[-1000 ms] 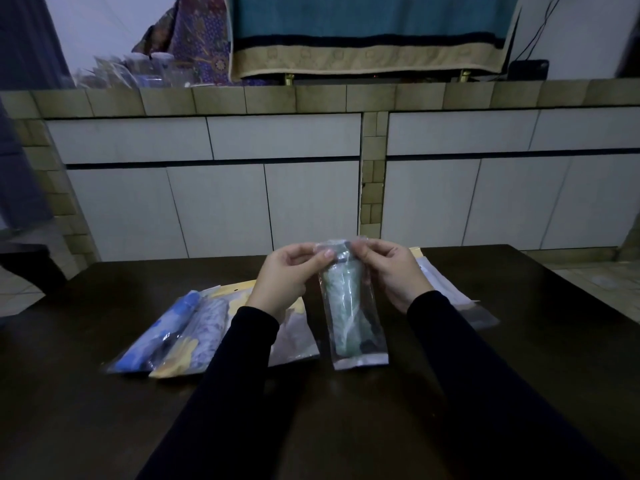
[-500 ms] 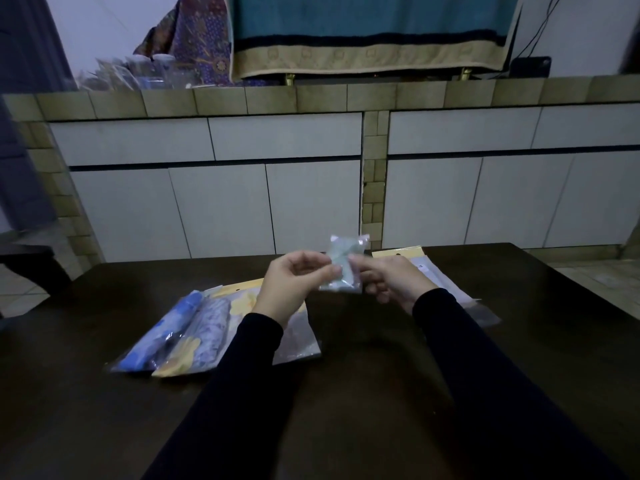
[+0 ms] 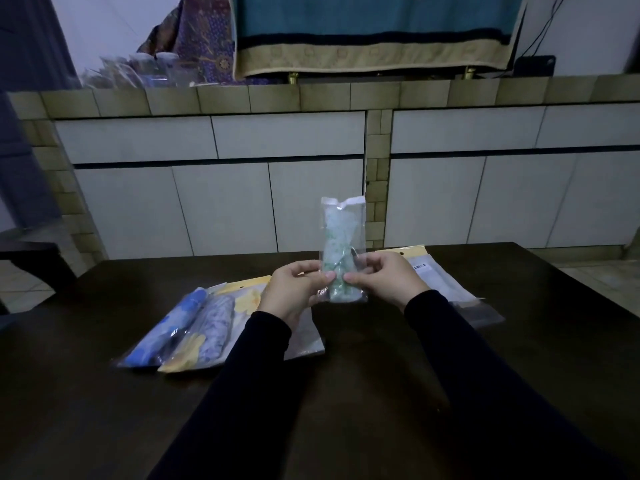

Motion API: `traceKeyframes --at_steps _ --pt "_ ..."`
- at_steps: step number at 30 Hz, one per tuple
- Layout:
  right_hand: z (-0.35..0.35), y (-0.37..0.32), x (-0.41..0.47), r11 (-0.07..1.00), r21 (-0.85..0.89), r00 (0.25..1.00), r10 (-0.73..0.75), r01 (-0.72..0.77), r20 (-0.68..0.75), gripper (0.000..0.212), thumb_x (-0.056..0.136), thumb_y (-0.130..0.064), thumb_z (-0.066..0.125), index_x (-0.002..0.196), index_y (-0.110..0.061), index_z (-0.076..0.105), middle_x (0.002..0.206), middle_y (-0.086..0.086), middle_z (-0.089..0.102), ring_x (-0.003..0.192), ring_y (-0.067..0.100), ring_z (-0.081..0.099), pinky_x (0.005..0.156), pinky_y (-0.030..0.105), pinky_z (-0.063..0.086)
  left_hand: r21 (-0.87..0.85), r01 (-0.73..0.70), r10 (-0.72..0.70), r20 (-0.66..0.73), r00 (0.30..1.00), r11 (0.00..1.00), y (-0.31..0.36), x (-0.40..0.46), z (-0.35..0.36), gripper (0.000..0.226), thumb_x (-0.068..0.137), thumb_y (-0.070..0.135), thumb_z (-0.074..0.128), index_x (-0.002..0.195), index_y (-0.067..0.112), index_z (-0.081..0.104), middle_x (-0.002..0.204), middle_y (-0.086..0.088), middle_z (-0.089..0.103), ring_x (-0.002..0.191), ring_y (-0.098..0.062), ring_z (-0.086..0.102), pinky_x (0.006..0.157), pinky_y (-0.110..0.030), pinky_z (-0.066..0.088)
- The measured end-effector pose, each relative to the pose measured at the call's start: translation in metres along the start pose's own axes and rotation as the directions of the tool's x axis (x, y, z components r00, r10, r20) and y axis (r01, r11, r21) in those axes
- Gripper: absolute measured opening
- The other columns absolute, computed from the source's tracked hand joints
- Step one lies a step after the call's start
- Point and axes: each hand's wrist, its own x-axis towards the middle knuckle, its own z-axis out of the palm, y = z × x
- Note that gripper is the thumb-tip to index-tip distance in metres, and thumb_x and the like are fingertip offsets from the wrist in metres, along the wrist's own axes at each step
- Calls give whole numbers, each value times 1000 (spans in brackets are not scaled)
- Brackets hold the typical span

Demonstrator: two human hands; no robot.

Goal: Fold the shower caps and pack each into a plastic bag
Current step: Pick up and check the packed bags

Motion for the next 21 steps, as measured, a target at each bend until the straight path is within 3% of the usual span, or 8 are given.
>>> traceKeyframes --at_steps 4,6,7,9,11,13,16,21 --pt "3 -3 -3 997 78 1000 -5 5 2 35 81 -11 74 115 -10 65 83 0 71 78 13 71 66 24 56 7 -32 33 -31 999 999 5 -6 2 24 83 3 70 105 3 61 100 -15 70 89 -28 70 68 -29 58" --pt "3 -2 -3 1000 17 1000 -16 16 -24 33 84 -14 71 116 -11 66 89 -2 71 81 10 69 69 21 55 299 -139 177 -103 979 944 4 -5 1 22 85 22 70 103 10 64 98 -7 70 89 -23 68 69 -28 54" --pt "3 -3 -4 998 -59 999 -22 21 -30 28 87 -16 69 114 -14 66 91 -6 69 80 6 67 66 17 53 543 -188 298 -122 947 818 5 -5 -1 27 87 35 67 103 14 65 99 -1 69 91 -19 65 72 -28 51" --pt "2 -3 -5 965 -263 1000 -1 -3 -13 7 90 -19 65 97 -20 68 82 -7 63 72 3 59 61 14 45 907 -126 476 -90 875 403 7 -8 -8 49 85 62 53 108 21 65 106 3 66 102 -19 56 83 -30 46" --pt "4 0 -4 901 -430 999 50 -49 -10 13 90 -20 65 79 -13 66 77 6 61 72 14 59 65 22 46 979 110 374 -167 912 169 8 -13 -14 67 77 74 48 122 25 59 123 -4 57 117 -27 44 92 -38 40" --pt "7 3 -1 848 -518 994 101 -113 -50 21 87 -21 67 97 -4 70 92 13 68 88 21 64 77 30 50 961 269 163 -275 948 59 5 -17 -18 80 67 76 54 130 27 51 131 -8 49 123 -32 41 97 -44 39" --pt "9 3 1 786 -589 982 168 -188 -91 36 83 -27 71 113 -8 64 101 7 68 92 19 64 84 33 54 960 275 42 -277 960 52 1 -15 -18 78 62 66 63 128 26 50 126 -5 51 116 -29 50 95 -46 44" --pt "22 -3 -8 796 -585 974 221 -155 42 35 83 -27 72 112 -8 66 102 7 69 88 18 66 83 32 56 946 257 57 -273 960 197 4 -14 -23 73 63 59 64 128 26 51 124 -2 57 114 -25 53 95 -43 46"
